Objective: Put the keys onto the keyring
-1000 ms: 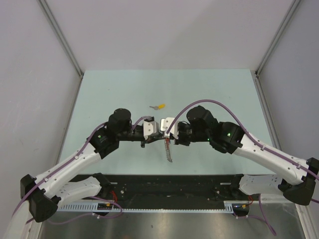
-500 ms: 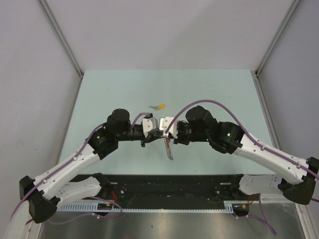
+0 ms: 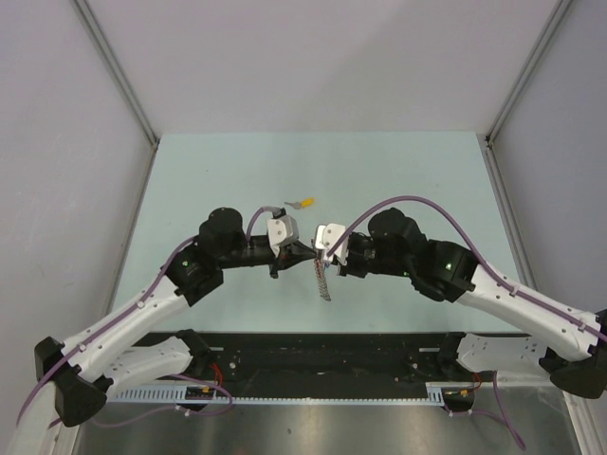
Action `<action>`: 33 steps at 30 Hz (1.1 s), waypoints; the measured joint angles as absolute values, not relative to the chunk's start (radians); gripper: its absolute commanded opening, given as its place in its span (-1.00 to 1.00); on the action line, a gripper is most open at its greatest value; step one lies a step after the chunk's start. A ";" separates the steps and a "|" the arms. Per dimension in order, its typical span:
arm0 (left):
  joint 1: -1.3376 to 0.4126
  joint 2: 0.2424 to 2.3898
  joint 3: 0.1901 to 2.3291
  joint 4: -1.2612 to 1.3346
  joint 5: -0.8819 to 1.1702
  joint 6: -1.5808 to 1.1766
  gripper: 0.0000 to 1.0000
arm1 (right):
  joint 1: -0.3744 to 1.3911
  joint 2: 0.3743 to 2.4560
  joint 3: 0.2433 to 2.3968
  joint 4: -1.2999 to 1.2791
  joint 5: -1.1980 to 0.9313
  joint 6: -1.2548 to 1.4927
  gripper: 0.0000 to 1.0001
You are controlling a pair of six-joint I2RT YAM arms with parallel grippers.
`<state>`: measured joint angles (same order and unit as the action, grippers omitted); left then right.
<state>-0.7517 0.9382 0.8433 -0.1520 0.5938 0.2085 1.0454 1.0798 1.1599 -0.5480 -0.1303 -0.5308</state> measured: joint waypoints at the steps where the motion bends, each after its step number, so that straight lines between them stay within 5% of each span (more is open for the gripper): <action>1: -0.752 0.938 0.842 -0.147 0.588 0.197 -1.00 | 1.045 1.074 1.154 -0.542 -0.128 -0.529 -1.00; 18: -0.766 0.921 0.715 0.083 0.541 -0.043 -1.00 | 1.046 1.000 1.005 -0.386 -0.120 -0.481 -1.00; 27: -0.779 0.901 0.699 0.178 0.500 -0.081 -0.99 | 1.052 0.950 0.943 -0.323 -0.082 -0.444 -0.44; 33: -0.780 0.885 0.699 0.220 0.496 -0.089 -1.00 | 1.052 0.928 0.921 -0.317 -0.058 -0.437 -0.35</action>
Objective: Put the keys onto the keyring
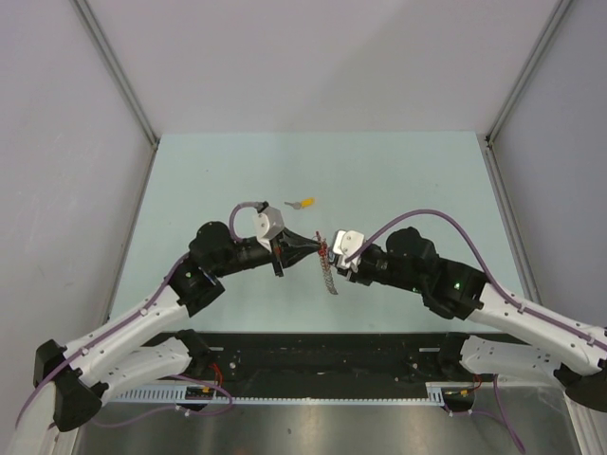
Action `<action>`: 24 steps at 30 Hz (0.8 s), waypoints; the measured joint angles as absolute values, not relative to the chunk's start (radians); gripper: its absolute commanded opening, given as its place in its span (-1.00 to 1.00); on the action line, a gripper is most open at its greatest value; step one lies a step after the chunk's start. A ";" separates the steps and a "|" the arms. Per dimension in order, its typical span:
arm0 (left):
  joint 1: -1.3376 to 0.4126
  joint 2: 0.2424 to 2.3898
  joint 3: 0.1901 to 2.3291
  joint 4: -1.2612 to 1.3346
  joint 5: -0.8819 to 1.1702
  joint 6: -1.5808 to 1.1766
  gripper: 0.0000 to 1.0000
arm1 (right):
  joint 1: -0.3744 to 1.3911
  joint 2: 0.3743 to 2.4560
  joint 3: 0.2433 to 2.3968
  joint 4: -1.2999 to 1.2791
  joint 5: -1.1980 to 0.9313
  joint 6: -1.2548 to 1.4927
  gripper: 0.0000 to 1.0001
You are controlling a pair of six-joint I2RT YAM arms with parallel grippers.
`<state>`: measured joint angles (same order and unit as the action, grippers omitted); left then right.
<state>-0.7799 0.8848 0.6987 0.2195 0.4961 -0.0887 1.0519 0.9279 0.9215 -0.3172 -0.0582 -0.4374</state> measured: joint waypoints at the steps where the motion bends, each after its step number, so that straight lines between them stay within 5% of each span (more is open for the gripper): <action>1: -0.780 0.883 0.698 0.222 0.495 -0.089 -1.00 | 1.052 0.921 0.918 -0.316 -0.056 -0.437 -0.35; 24: -0.796 0.876 0.669 0.230 0.473 -0.091 -1.00 | 0.970 0.888 0.914 -0.199 -0.143 -0.408 -0.35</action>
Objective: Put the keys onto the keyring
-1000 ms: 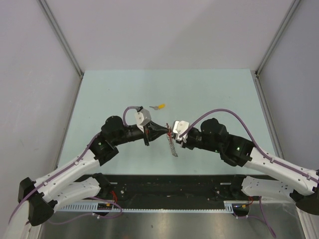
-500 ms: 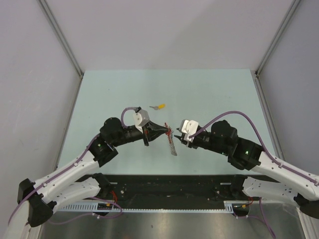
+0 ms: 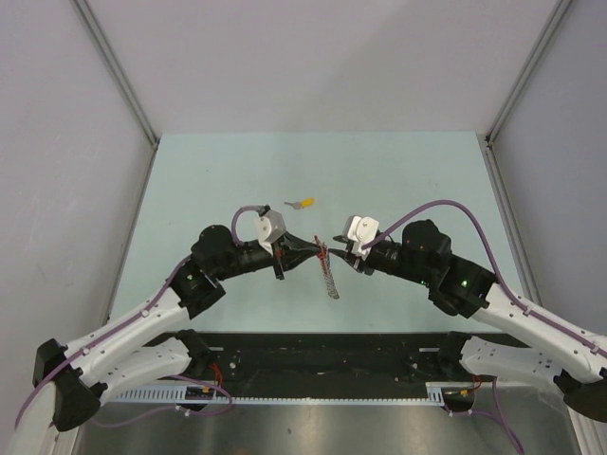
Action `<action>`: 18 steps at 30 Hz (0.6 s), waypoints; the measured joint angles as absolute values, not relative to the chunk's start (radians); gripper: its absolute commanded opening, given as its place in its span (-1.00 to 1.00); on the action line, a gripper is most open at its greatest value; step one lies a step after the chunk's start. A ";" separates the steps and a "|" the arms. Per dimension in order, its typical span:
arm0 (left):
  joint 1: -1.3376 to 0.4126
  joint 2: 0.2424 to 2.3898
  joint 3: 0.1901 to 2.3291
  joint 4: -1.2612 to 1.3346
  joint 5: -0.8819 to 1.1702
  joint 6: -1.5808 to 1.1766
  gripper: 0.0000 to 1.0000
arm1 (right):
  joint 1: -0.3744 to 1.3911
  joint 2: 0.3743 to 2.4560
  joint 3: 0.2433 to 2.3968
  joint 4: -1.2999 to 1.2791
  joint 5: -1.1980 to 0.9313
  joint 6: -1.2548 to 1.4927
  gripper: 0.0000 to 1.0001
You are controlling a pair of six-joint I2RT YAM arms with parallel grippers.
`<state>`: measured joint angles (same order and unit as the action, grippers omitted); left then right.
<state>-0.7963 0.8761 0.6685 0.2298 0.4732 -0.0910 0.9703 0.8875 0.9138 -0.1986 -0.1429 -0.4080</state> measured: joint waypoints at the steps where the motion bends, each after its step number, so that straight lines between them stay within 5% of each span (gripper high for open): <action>1: -0.796 0.876 0.668 0.231 0.473 -0.091 -1.00 | 0.964 0.891 0.913 -0.196 -0.154 -0.401 -0.35; 18: -0.797 0.877 0.666 0.279 0.455 -0.115 -1.00 | 0.932 0.907 0.896 -0.187 -0.223 -0.360 -0.59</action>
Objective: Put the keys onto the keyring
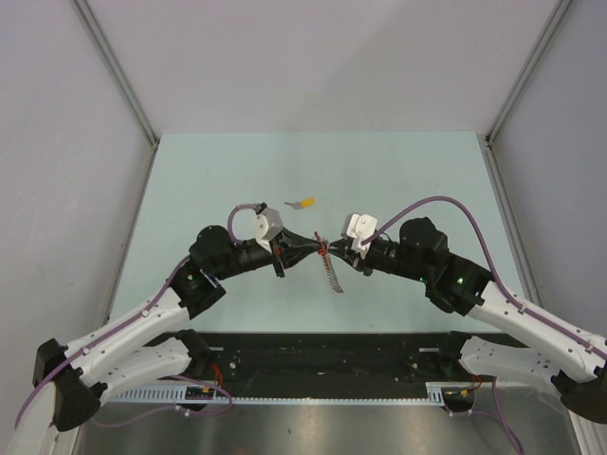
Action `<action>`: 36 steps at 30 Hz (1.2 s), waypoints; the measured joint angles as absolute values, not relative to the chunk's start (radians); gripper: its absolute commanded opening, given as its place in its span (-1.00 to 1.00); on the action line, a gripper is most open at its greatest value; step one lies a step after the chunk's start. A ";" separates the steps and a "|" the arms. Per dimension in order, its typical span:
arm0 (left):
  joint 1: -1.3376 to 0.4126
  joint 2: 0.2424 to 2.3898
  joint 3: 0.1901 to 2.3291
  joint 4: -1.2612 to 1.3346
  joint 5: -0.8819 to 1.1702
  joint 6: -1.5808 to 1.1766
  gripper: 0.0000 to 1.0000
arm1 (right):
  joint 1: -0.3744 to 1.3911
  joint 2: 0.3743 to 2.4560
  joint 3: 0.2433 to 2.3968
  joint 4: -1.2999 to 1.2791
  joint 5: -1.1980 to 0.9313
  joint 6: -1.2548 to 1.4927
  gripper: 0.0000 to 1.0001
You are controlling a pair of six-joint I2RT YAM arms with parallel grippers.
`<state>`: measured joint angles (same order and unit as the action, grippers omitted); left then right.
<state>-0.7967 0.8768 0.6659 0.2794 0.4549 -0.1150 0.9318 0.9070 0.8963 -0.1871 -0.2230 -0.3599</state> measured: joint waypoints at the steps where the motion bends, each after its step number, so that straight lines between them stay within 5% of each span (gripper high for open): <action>1: -0.797 0.877 0.665 0.281 0.455 -0.116 -1.00 | 0.932 0.907 0.896 -0.186 -0.224 -0.359 -0.58; 10: -0.799 0.884 0.665 0.283 0.456 -0.117 -0.99 | 0.931 0.907 0.896 -0.173 -0.235 -0.359 -0.50; 18: -0.803 0.891 0.665 0.284 0.456 -0.117 -1.00 | 0.926 0.907 0.896 -0.152 -0.249 -0.359 -0.82; 24: -0.804 0.887 0.662 0.285 0.452 -0.117 -1.00 | 0.925 0.907 0.896 -0.156 -0.253 -0.359 -0.55; 28: -0.805 0.886 0.654 0.298 0.448 -0.125 -1.00 | 0.926 0.906 0.893 -0.160 -0.253 -0.360 -0.54; 36: -0.805 0.886 0.650 0.313 0.448 -0.133 -1.00 | 0.925 0.904 0.886 -0.161 -0.253 -0.360 -0.94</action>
<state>-0.8047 0.8864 0.6498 0.3126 0.4480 -0.1329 0.9253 0.9043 0.8864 -0.1608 -0.2527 -0.3603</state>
